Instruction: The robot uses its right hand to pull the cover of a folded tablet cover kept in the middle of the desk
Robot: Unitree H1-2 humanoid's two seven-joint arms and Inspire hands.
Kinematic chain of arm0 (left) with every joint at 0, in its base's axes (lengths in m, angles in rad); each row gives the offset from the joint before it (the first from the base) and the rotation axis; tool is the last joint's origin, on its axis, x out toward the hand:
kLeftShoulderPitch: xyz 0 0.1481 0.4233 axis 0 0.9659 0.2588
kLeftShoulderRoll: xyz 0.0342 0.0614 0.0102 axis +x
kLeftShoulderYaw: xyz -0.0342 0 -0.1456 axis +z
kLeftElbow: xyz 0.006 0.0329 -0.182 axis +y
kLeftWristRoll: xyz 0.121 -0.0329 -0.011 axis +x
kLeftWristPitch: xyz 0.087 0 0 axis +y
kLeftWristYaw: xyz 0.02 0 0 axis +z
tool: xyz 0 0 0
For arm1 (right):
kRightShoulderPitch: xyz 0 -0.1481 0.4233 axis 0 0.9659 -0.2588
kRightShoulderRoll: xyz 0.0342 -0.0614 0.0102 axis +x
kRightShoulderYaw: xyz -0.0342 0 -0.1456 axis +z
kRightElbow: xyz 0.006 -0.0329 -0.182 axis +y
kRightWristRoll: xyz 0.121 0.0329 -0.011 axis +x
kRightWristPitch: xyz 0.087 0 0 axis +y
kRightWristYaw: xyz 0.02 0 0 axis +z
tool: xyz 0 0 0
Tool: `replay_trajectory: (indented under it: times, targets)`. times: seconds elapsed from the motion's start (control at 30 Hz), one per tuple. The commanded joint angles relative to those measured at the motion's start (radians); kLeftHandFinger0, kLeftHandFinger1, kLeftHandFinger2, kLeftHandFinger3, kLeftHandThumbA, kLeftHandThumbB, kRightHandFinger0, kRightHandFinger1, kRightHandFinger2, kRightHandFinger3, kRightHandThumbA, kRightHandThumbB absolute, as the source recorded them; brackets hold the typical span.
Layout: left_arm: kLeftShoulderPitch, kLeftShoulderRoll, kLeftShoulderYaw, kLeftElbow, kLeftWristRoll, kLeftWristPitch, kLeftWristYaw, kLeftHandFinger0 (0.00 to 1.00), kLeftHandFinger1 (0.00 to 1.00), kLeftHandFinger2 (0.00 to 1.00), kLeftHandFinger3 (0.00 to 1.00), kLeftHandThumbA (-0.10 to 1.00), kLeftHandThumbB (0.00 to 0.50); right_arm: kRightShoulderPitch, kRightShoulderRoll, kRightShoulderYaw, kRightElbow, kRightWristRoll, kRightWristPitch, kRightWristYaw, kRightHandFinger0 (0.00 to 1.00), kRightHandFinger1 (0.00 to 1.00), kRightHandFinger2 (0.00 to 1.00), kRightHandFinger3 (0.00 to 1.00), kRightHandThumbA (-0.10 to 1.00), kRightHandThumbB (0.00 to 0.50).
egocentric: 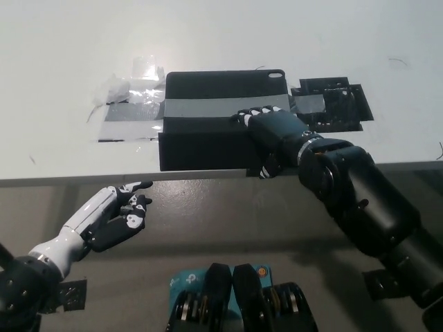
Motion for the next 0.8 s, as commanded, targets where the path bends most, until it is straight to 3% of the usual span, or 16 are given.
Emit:
replay_trajectory:
  times: [0.0,0.13,0.2,0.37,0.4,0.5,0.53,0.6,0.73,0.77]
  targets:
    - [-0.013,0.022,0.005,-0.019,0.005,0.013,-0.014,0.77,0.84,0.97,1.00,1.00,0.062,-0.071,-0.004,-0.014,-0.042,-0.028,0.015,-0.025,1.00,1.00,1.00,1.00,1.00,0.491]
    - [-0.014,0.021,0.007,-0.014,0.007,0.013,-0.013,0.77,0.83,0.96,1.00,1.00,0.076,-0.043,-0.006,-0.014,-0.031,-0.019,0.007,-0.023,1.00,1.00,1.00,1.00,1.00,0.493]
    - [-0.012,0.018,0.010,-0.011,0.002,0.013,-0.013,0.77,0.83,0.96,1.00,1.00,0.097,-0.007,-0.005,-0.008,-0.037,-0.023,0.010,-0.030,1.00,1.00,1.00,1.00,1.00,0.471]
    - [-0.021,0.015,0.010,-0.009,0.004,0.013,-0.011,0.76,0.83,0.95,1.00,1.00,0.092,0.041,-0.016,-0.036,-0.069,0.036,-0.006,0.002,1.00,1.00,1.00,1.00,1.00,0.423]
    - [-0.032,0.023,0.013,-0.004,0.003,0.013,-0.014,0.75,0.82,0.95,1.00,1.00,0.071,0.060,-0.021,-0.046,-0.094,0.049,-0.001,0.013,1.00,1.00,0.93,0.98,1.00,0.395]
    - [-0.033,0.023,0.014,-0.003,-0.002,0.013,-0.016,0.76,0.82,0.95,1.00,1.00,0.086,0.092,-0.027,-0.061,-0.124,0.064,-0.001,0.024,1.00,0.98,0.88,0.87,1.00,0.390]
    - [-0.033,0.022,0.013,-0.001,0.000,0.013,-0.015,0.76,0.82,0.95,1.00,1.00,0.096,0.102,-0.032,-0.063,-0.134,0.066,-0.002,0.030,1.00,0.93,0.86,0.84,1.00,0.388]
    - [-0.035,0.027,0.009,-0.004,0.008,0.013,-0.016,0.76,0.83,0.95,1.00,1.00,0.099,0.131,-0.043,-0.066,-0.163,0.074,0.024,0.059,1.00,0.98,0.87,0.84,1.00,0.365]
    - [-0.037,0.029,0.010,0.000,0.007,0.013,-0.017,0.77,0.83,0.95,1.00,1.00,0.107,0.164,-0.053,-0.064,-0.189,0.079,0.043,0.076,1.00,0.96,0.86,0.84,1.00,0.377]
    - [-0.037,0.030,0.010,0.000,0.007,0.013,-0.019,0.77,0.83,0.95,1.00,1.00,0.116,0.172,-0.052,-0.067,-0.199,0.084,0.054,0.079,1.00,0.92,0.85,0.85,1.00,0.377]
